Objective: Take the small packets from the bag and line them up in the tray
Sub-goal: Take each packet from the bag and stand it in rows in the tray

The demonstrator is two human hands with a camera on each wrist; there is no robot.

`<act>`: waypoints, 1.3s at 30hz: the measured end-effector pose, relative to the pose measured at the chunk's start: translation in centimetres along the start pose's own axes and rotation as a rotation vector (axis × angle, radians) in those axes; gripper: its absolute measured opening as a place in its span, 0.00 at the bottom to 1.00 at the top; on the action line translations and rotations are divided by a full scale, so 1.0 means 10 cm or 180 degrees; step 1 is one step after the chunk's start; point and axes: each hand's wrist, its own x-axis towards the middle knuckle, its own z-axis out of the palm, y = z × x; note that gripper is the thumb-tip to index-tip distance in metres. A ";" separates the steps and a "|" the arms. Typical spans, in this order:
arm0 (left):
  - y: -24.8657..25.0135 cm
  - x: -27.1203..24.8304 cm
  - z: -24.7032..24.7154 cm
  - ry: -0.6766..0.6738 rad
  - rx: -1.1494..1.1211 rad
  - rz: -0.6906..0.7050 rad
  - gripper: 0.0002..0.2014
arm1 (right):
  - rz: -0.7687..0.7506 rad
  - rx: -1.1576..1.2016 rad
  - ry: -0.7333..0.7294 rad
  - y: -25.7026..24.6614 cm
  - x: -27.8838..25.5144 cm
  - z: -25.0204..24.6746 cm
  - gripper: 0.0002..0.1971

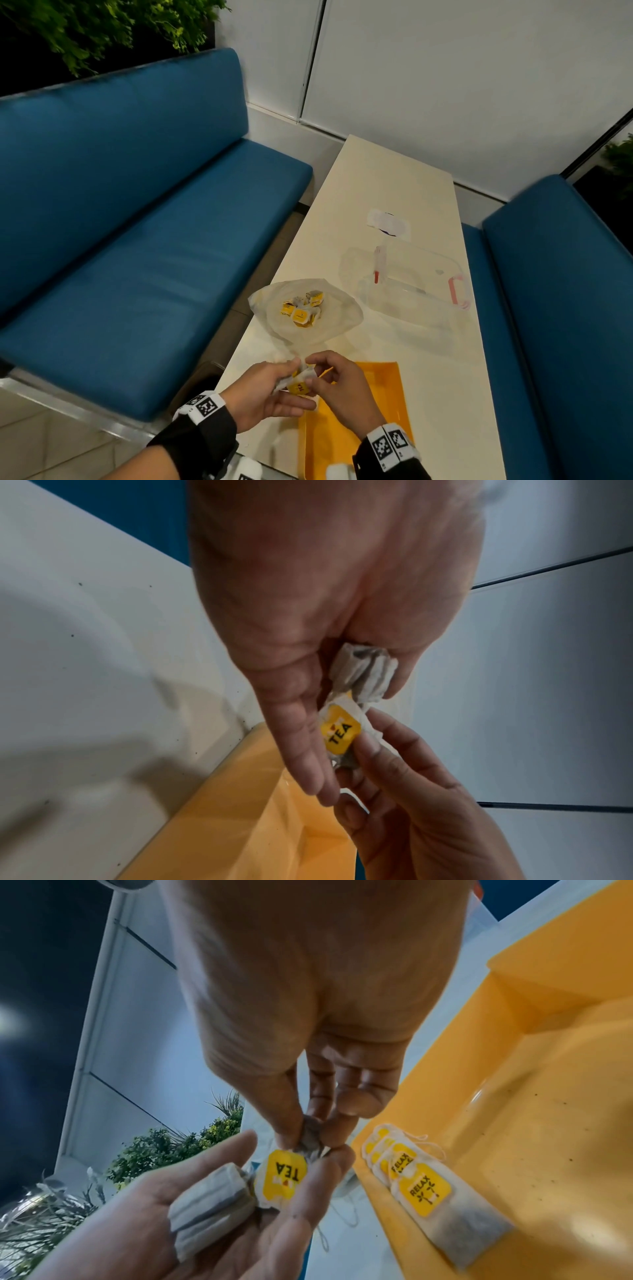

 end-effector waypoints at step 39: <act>0.10 0.19 -0.21 0.0839 0.1993 0.1236 0.02 | 0.0621 0.0391 0.0220 0.09 0.06 -0.42 0.03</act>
